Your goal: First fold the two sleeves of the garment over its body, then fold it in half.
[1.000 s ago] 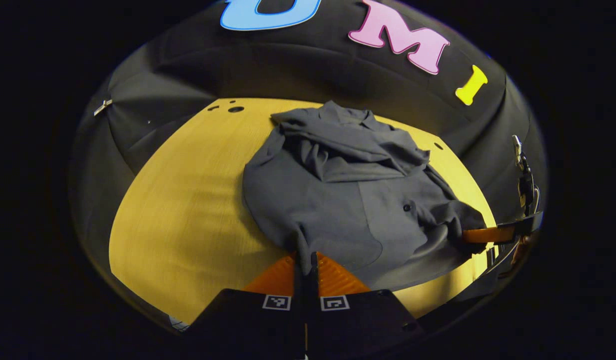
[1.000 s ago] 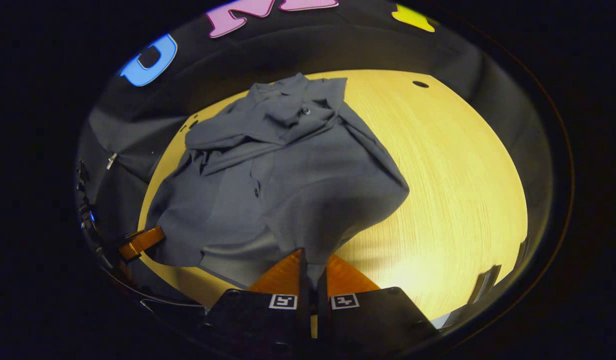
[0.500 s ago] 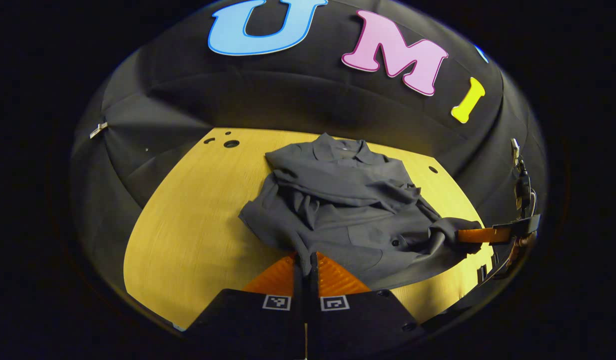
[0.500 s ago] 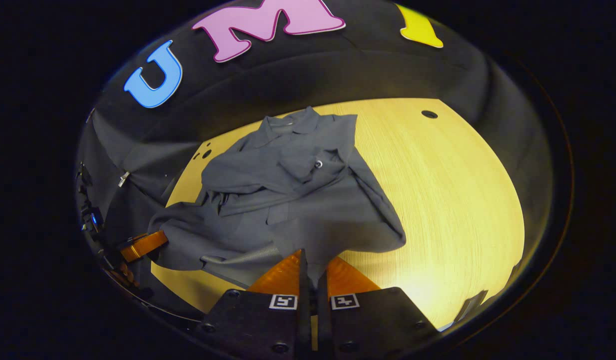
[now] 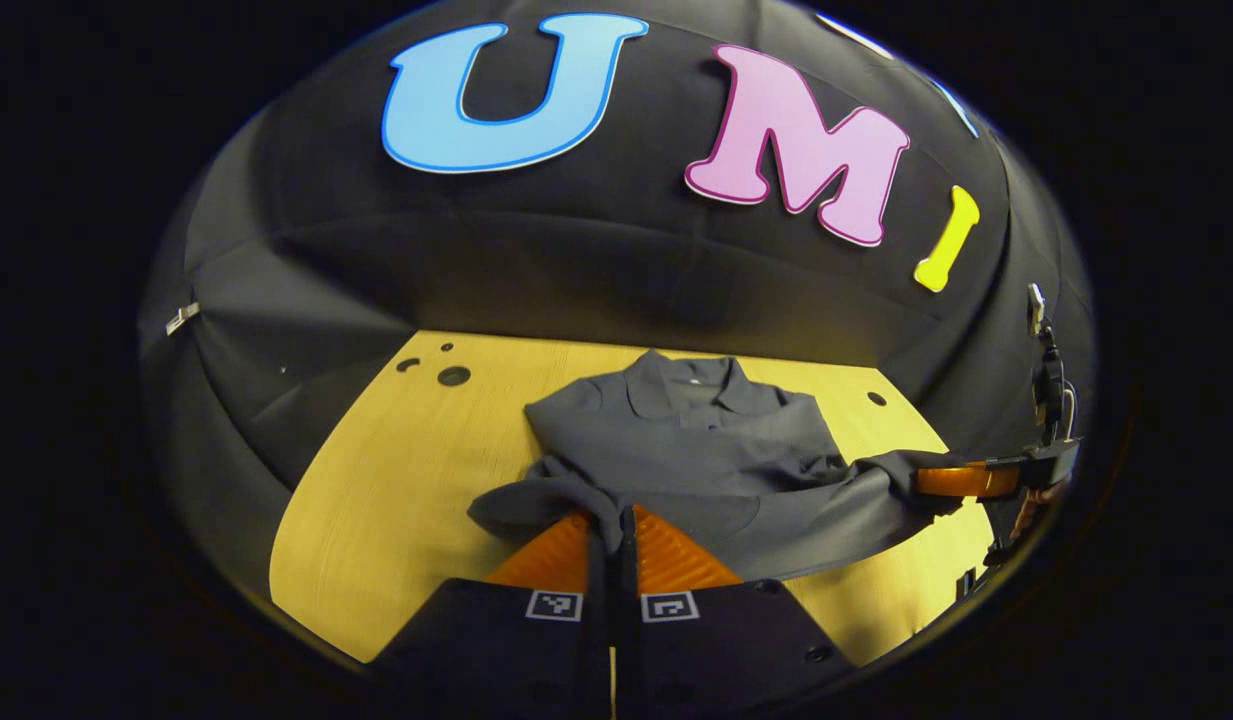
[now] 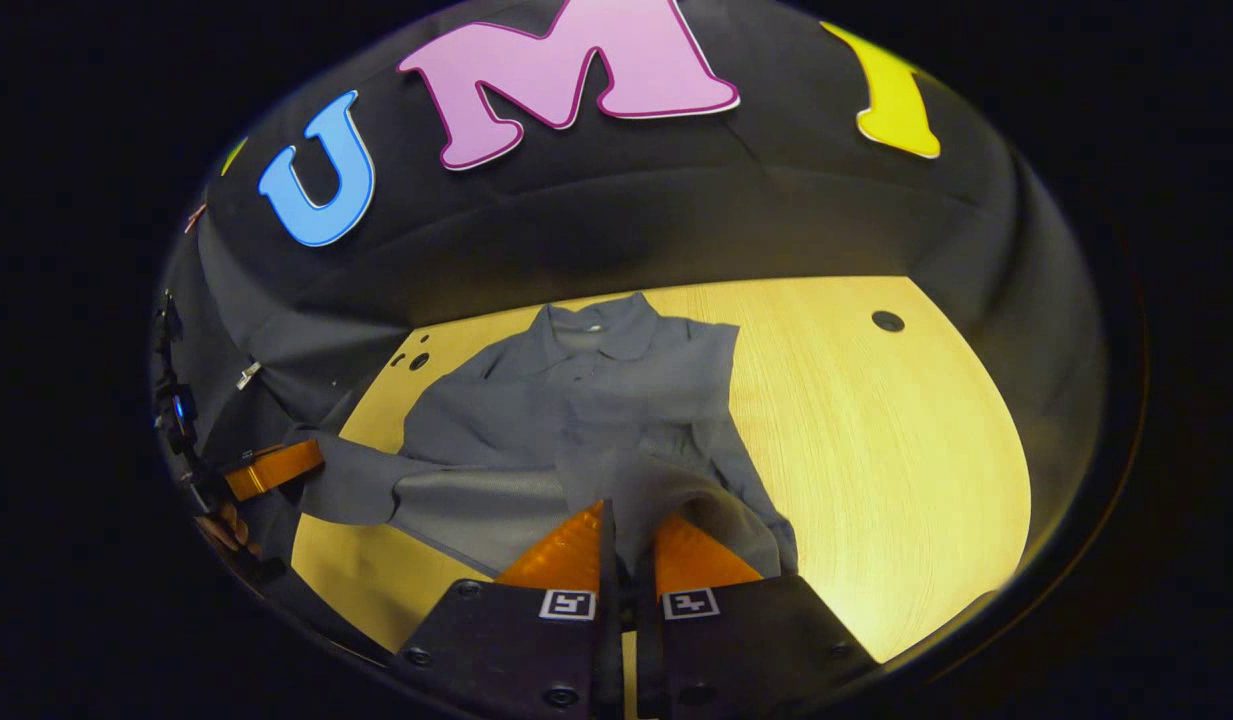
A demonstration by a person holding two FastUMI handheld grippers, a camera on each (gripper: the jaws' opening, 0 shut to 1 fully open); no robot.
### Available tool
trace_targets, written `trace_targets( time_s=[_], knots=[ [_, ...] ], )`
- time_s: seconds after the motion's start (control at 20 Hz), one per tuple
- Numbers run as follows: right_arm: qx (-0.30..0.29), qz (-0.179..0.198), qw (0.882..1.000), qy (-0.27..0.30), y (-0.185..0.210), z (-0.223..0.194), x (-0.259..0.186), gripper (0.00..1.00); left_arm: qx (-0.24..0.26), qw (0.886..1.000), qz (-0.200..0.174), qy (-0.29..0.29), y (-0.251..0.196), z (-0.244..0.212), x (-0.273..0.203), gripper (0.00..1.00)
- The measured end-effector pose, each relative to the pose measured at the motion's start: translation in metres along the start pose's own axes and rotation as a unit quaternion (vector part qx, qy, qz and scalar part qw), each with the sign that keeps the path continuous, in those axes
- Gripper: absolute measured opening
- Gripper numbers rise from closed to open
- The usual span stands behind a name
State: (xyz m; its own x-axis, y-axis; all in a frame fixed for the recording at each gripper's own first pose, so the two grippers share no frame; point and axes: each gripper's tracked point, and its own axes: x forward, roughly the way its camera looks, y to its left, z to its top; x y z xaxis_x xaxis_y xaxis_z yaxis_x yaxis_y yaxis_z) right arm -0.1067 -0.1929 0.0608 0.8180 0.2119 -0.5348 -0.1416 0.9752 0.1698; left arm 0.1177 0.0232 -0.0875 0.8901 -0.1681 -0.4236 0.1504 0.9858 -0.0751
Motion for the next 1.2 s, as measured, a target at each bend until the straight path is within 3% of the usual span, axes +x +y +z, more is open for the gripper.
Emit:
trace_targets(
  time_s=[0.25, 0.3, 0.35, 0.5, 0.55, 0.6, 0.75, 0.95, 1.2],
  knots=[
    [-0.018, 0.002, 0.999, -0.032, -0.001, 0.049, 0.034, 0.10, 0.025, 0.999, -0.003, -0.026, 0.000, 0.041, 0.037, 0.07],
    [-0.018, 0.001, 0.999, -0.038, -0.002, 0.057, 0.041, 0.00, 0.027, 0.999, -0.003, -0.032, 0.000, 0.049, 0.044, 0.07],
    [-0.020, 0.000, 0.999, -0.043, -0.003, 0.065, 0.048, 0.10, 0.031, 0.999, -0.002, -0.042, 0.000, 0.060, 0.052, 0.07],
    [-0.024, -0.006, 0.998, -0.060, -0.006, 0.089, 0.071, 0.10, 0.038, 0.997, -0.003, -0.061, -0.003, 0.079, 0.081, 0.07],
    [-0.028, -0.009, 0.998, -0.064, -0.008, 0.097, 0.079, 0.19, 0.035, 0.997, -0.006, -0.066, -0.005, 0.085, 0.092, 0.07],
    [-0.030, -0.010, 0.997, -0.069, -0.008, 0.103, 0.086, 0.10, 0.033, 0.997, -0.010, -0.071, -0.005, 0.090, 0.102, 0.07],
    [-0.028, -0.013, 0.996, -0.082, -0.012, 0.125, 0.109, 0.10, 0.033, 0.997, -0.006, -0.076, 0.005, 0.099, 0.133, 0.07],
    [-0.033, -0.020, 0.995, -0.087, -0.020, 0.135, 0.142, 0.10, 0.023, 0.997, -0.013, -0.072, 0.012, 0.102, 0.175, 0.07],
    [-0.023, -0.039, 0.996, -0.073, -0.034, 0.121, 0.188, 0.10, 0.036, 0.997, -0.015, -0.063, 0.016, 0.087, 0.221, 0.07]
  ],
)
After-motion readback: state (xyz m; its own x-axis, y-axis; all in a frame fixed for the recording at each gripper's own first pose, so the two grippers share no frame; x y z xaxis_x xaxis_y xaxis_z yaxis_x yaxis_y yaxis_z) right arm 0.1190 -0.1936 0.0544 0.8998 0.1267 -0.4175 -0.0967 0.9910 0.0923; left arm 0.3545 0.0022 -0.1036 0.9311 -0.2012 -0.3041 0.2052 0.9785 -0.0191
